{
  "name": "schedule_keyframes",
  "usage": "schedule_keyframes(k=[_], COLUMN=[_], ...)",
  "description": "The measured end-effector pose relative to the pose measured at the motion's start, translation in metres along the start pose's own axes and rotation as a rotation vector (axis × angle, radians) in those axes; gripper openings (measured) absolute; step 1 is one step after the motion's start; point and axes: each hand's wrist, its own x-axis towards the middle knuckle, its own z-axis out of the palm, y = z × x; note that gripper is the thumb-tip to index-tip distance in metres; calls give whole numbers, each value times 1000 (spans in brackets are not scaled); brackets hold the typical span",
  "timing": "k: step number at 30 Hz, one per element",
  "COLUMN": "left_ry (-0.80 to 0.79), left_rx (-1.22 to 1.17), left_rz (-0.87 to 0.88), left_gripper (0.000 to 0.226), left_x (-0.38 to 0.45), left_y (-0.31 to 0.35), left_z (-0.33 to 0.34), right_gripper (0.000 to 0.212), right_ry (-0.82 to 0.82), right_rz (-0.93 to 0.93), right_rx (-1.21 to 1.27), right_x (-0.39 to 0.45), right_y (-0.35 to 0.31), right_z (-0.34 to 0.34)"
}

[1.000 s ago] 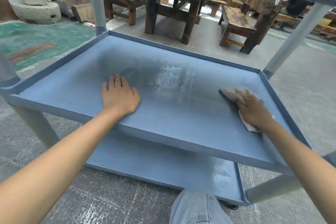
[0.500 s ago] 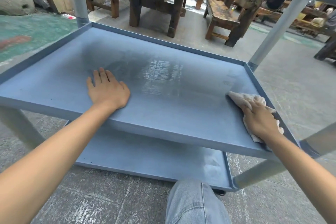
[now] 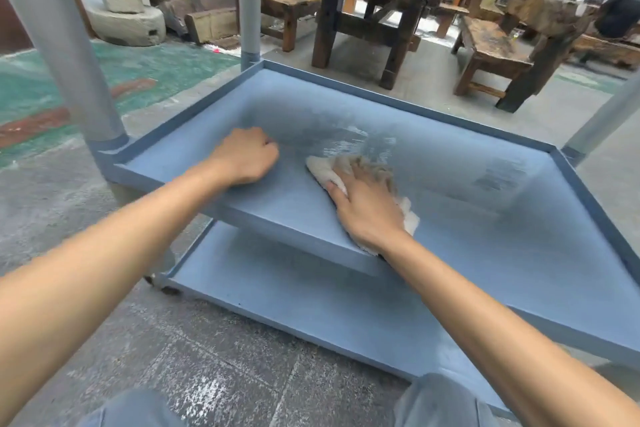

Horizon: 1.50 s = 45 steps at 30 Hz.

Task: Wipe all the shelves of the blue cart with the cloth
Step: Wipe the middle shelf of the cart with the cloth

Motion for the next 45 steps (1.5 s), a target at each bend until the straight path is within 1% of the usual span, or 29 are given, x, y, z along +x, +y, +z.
schedule_keyframes(k=[2, 5, 7, 10, 12, 15, 18, 20, 22, 24, 25, 26, 27, 28, 30, 31, 32, 33, 34, 36, 37, 38, 40, 43, 45], left_ry=[69, 223, 228, 176, 203, 254, 288, 307, 307, 344, 406, 501, 628, 772, 1020, 1105, 1157, 1168, 1123, 904, 803, 746, 732, 722, 709], left_rx=[26, 209, 271, 255, 233, 267, 251, 236, 160, 107, 105, 113, 119, 122, 94, 34, -71, -208, -359, -585, -650, -699, -770, -832, -852], left_rz=[-55, -148, -216, -251, -210, -141, -123, -86, -17, 130, 203, 256, 270, 233, 42, -66, -167, -250, -296, -301, -304, -311, -313, -278, -266], left_gripper=[42, 44, 42, 43, 47, 51, 58, 54, 46, 41, 40, 41, 43, 45, 50, 54, 58, 63, 67, 65, 61, 56, 51, 46, 46], left_x=[1, 1, 2, 11, 16, 12, 5, 1, -6, -17, -23, -27, -31, -34, -42, -45, -47, -48, -47, -43, -40, -38, -36, -34, -31], left_y=[-42, -91, -107, -117, -122, -129, -132, -132, -133, -135, -135, -136, -138, -139, -145, -149, -152, -154, -156, -156, -157, -158, -160, -167, -172], left_z=[-15, -23, -22, -27, -32, -23, -12, -11, -13, -13, -13, -17, -20, -24, -35, -40, -45, -49, -50, -50, -48, -47, -44, -44, -45], right_gripper=[56, 58, 58, 57, 58, 58, 57, 56, 57, 58, 58, 57, 56, 55, 57, 58, 60, 62, 63, 61, 59, 57, 52, 47, 46], right_ry=[-36, -45, -49, -56, -62, -61, -63, -70, -66, -51, -41, -35, -36, -36, -31, -38, -45, -49, -55, -54, -46, -40, -35, -71, -127], right_rz=[-52, -87, -106, -134, -147, -176, -173, -168, -167, -159, -161, -169, -173, -171, -179, -178, -177, -180, -180, -175, -176, -181, -236, -437, -568], right_rx=[-4, -40, -44, -41, -43, -49, -44, -30, -12, 3, 2, 3, 3, -4, -6, -3, -2, -5, -14, -27, -24, -13, 29, 111, 111], right_x=[16, 32, 38, 43, 44, 46, 47, 46, 47, 47, 47, 49, 48, 47, 44, 43, 42, 42, 42, 45, 46, 48, 50, 54, 58], right_y=[-25, -43, -44, -43, -42, -40, -39, -38, -36, -34, -33, -32, -30, -29, -30, -32, -33, -34, -34, -36, -37, -38, -42, -61, -82], right_z=[9, 17, 19, 21, 22, 23, 22, 23, 23, 24, 25, 26, 28, 28, 28, 26, 24, 23, 23, 24, 24, 24, 23, 22, 27])
